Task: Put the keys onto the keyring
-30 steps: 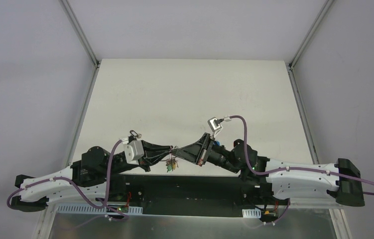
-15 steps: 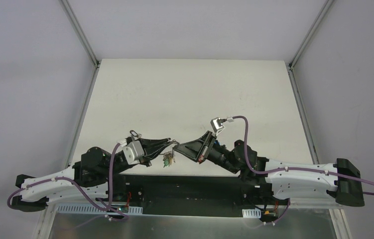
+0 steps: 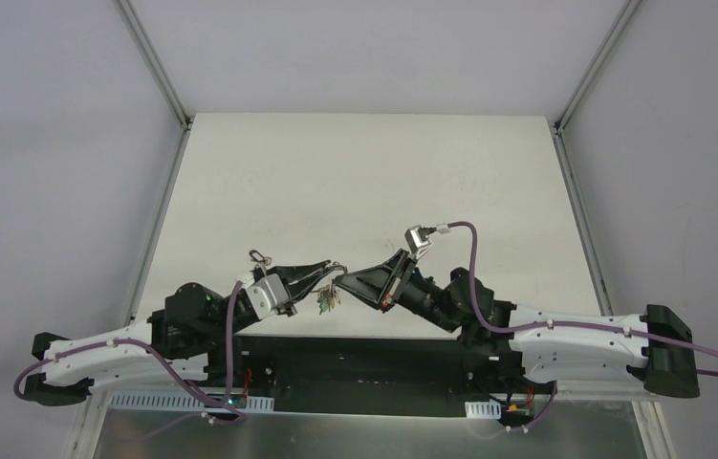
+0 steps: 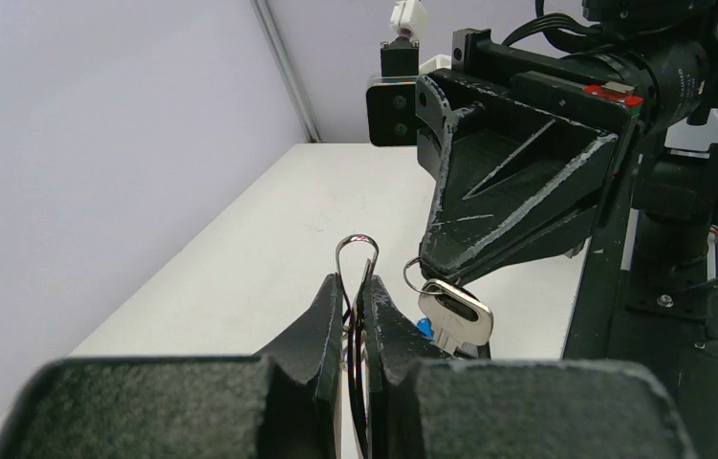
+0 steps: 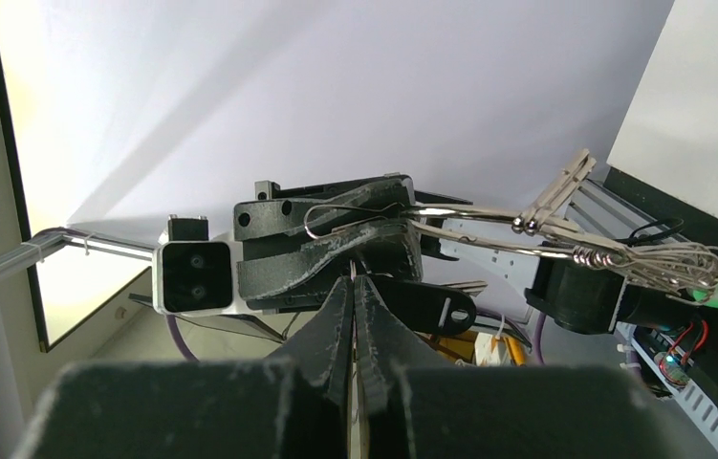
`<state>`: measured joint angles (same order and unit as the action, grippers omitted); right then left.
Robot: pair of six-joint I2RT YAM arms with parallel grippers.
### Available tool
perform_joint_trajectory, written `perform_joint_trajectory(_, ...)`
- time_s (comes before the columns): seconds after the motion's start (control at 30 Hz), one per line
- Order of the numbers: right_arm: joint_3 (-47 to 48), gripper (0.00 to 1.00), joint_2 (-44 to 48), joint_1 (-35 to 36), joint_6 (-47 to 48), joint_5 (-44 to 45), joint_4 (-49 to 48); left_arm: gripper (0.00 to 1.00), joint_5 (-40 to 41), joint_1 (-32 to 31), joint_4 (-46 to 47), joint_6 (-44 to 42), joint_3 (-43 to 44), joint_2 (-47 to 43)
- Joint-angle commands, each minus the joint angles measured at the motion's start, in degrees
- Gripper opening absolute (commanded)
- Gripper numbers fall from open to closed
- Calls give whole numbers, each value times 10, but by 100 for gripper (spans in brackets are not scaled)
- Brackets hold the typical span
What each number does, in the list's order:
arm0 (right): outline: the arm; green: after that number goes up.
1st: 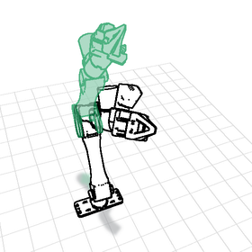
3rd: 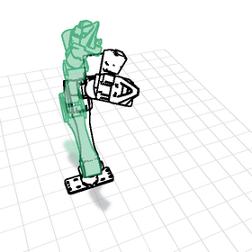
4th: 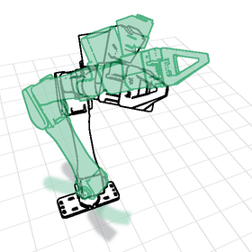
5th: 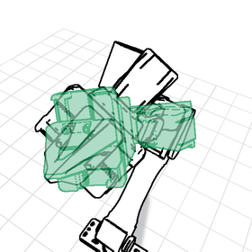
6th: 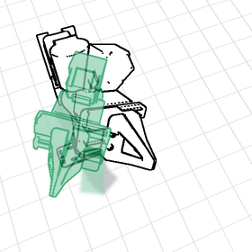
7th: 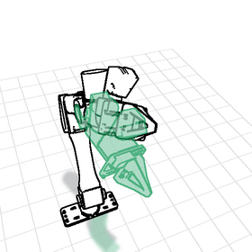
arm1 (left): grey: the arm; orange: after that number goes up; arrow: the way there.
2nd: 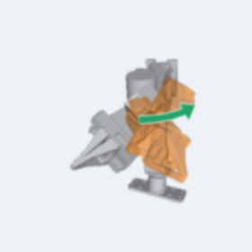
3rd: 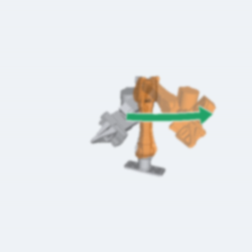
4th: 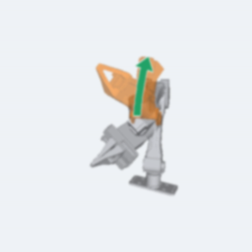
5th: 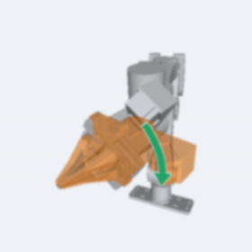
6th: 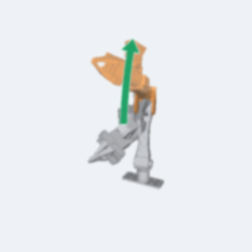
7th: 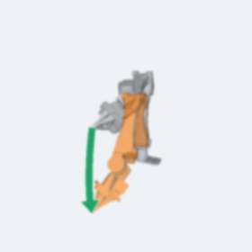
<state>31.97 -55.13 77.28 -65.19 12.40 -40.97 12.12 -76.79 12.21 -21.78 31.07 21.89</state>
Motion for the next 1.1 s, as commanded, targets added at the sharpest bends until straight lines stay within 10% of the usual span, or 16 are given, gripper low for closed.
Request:
perform_joint_trajectory(0.0,20,0,1,-6,-17,11,-50,0,-11,2,61,-16,-5,-9)
perform_joint_trajectory(1.07,37,0,-51,-25,-50,-8,-78,0,-42,2,71,-12,-15,-14)
